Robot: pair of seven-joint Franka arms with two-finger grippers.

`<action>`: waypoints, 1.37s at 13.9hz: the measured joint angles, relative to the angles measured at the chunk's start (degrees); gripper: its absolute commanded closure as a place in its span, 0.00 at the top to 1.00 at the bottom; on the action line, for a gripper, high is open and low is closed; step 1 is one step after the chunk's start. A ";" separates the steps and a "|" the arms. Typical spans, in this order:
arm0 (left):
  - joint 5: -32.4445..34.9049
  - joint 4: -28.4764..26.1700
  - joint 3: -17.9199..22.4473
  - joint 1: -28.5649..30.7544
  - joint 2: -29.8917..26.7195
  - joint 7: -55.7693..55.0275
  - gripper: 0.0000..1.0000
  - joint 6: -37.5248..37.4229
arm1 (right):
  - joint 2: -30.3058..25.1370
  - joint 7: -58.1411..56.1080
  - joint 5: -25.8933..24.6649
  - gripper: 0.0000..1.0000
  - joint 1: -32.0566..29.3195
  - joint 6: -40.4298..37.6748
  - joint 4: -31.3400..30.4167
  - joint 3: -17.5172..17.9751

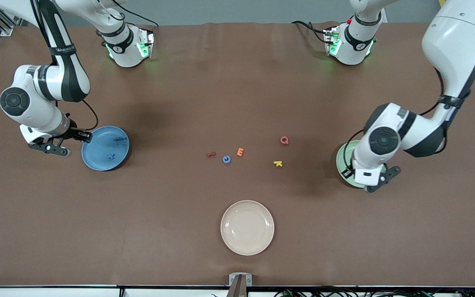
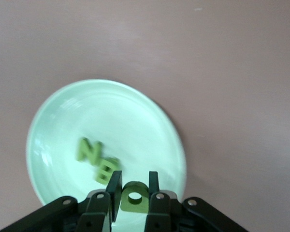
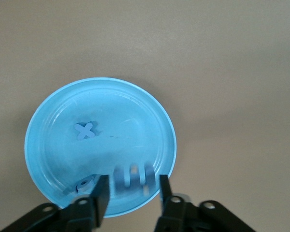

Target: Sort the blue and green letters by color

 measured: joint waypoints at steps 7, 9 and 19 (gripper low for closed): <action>0.00 -3.58 -0.03 4.27 0.56 7.07 0.64 0.06 | 0.00 0.30 2.81 1.00 1.08 0.13 0.03 1.01; 0.00 -3.58 -0.02 5.18 0.76 8.62 1.00 0.08 | 0.00 1.66 7.42 1.00 4.14 0.43 0.31 1.22; 0.01 5.87 -1.01 5.51 -3.23 19.04 1.00 -1.89 | 7.85 30.41 13.13 0.99 31.37 2.11 12.93 1.94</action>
